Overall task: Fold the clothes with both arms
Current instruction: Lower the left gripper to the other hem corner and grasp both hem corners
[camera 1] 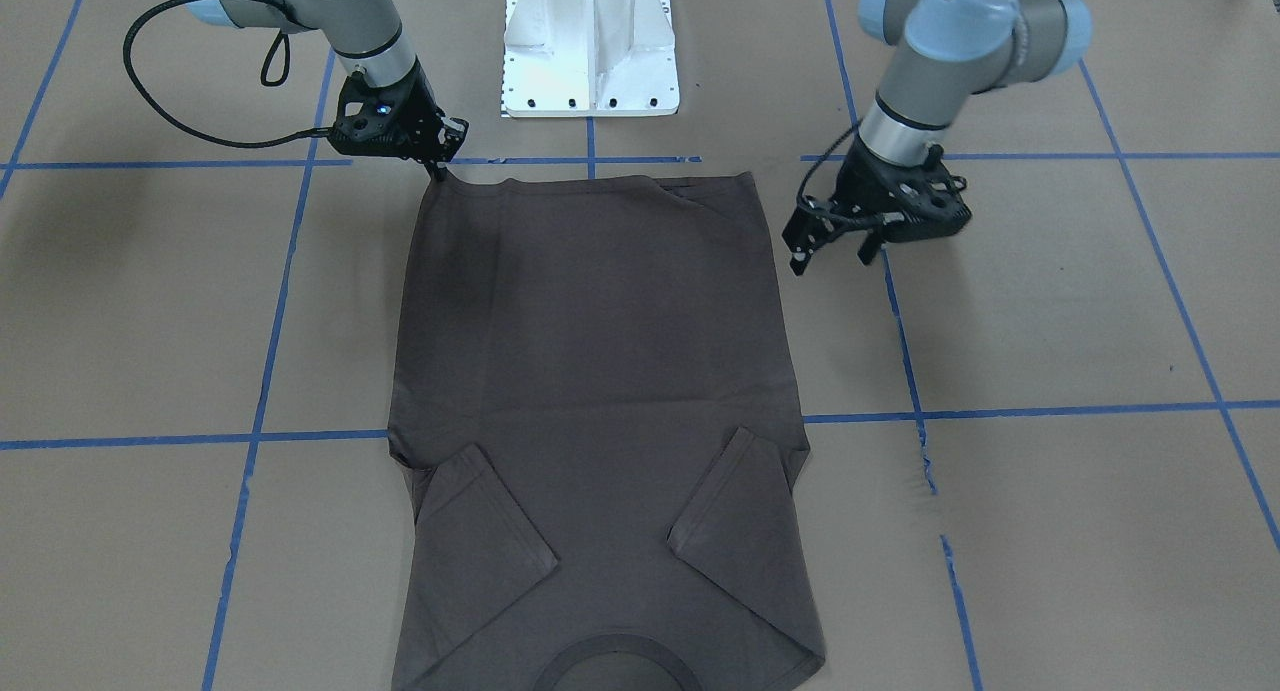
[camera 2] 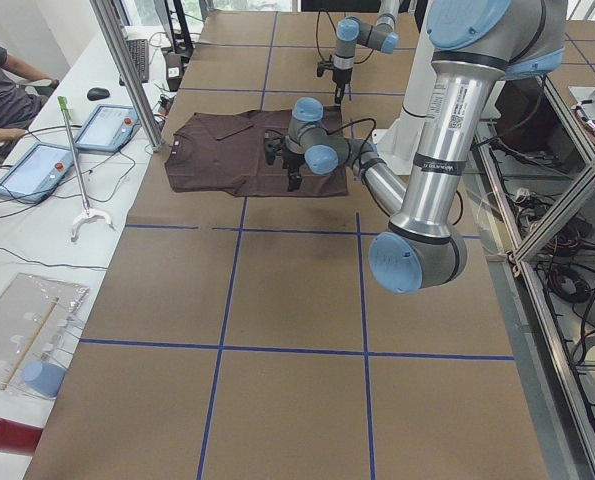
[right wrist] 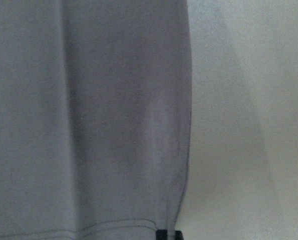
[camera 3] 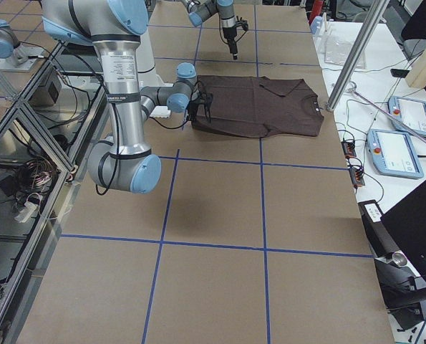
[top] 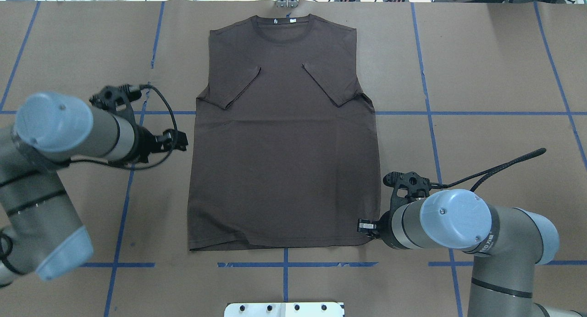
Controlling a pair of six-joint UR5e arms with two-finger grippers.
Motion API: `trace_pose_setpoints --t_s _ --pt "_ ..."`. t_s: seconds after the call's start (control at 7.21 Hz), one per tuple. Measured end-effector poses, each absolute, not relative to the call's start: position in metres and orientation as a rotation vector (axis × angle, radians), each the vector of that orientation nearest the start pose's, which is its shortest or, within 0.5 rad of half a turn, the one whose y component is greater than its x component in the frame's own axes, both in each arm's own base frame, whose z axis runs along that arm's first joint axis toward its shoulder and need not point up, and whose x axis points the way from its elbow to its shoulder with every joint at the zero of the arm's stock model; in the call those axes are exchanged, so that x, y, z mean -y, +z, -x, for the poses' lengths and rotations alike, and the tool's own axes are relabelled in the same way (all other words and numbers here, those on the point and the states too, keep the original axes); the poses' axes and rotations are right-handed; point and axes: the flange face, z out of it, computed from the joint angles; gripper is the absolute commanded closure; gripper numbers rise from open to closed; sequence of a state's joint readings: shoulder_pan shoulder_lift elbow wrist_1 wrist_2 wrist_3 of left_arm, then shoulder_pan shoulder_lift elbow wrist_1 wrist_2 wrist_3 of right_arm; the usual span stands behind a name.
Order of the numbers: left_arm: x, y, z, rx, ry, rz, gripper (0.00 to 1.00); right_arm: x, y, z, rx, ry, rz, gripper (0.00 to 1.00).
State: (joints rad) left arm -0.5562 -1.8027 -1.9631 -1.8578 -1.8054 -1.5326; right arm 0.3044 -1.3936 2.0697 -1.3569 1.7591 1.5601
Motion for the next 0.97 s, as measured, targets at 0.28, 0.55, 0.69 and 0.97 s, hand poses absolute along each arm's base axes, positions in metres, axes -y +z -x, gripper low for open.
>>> trace_pose_setpoints --t_s 0.28,0.55,0.69,0.97 --pt "0.293 0.337 -0.478 -0.905 -0.463 0.053 0.13 0.268 0.311 0.454 0.924 0.195 0.029 1.00" --pt "0.245 0.344 -0.509 -0.861 -0.476 0.105 0.25 0.272 0.307 0.451 0.932 0.202 0.023 1.00" --pt "0.238 0.346 -0.513 -0.849 -0.474 0.111 0.32 0.273 0.306 0.450 0.934 0.205 0.021 1.00" --pt "0.234 0.344 -0.514 -0.833 -0.473 0.113 0.34 0.276 0.303 0.446 0.942 0.211 0.018 1.00"
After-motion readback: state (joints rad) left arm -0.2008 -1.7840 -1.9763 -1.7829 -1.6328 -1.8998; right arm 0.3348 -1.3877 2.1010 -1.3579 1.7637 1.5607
